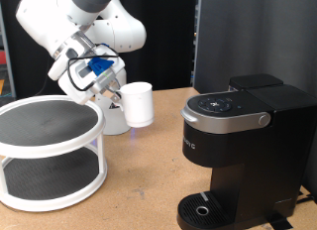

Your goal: Make a cup of coffee with the keurig machine

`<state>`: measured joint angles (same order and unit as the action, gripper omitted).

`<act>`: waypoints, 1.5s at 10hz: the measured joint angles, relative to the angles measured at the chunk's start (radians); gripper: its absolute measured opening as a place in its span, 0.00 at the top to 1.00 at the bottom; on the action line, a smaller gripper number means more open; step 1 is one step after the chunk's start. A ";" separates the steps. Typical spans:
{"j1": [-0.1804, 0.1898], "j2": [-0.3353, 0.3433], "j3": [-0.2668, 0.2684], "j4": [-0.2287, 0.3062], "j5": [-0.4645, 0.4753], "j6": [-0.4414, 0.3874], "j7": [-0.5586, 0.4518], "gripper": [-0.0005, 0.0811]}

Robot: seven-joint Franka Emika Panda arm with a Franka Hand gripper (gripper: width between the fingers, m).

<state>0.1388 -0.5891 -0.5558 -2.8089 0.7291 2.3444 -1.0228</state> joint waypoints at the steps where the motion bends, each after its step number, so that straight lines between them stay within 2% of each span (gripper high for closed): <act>1: 0.013 0.012 0.007 0.000 0.018 0.027 0.000 0.90; 5: 0.086 0.076 0.015 0.001 0.100 0.115 -0.030 0.90; 9: 0.154 0.168 0.013 0.003 0.225 0.192 -0.131 0.90; 12: 0.185 0.248 0.010 0.005 0.331 0.223 -0.232 0.90; 15: 0.195 0.327 0.010 0.015 0.445 0.231 -0.336 0.90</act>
<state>0.3339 -0.2617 -0.5457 -2.7942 1.1740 2.5754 -1.3590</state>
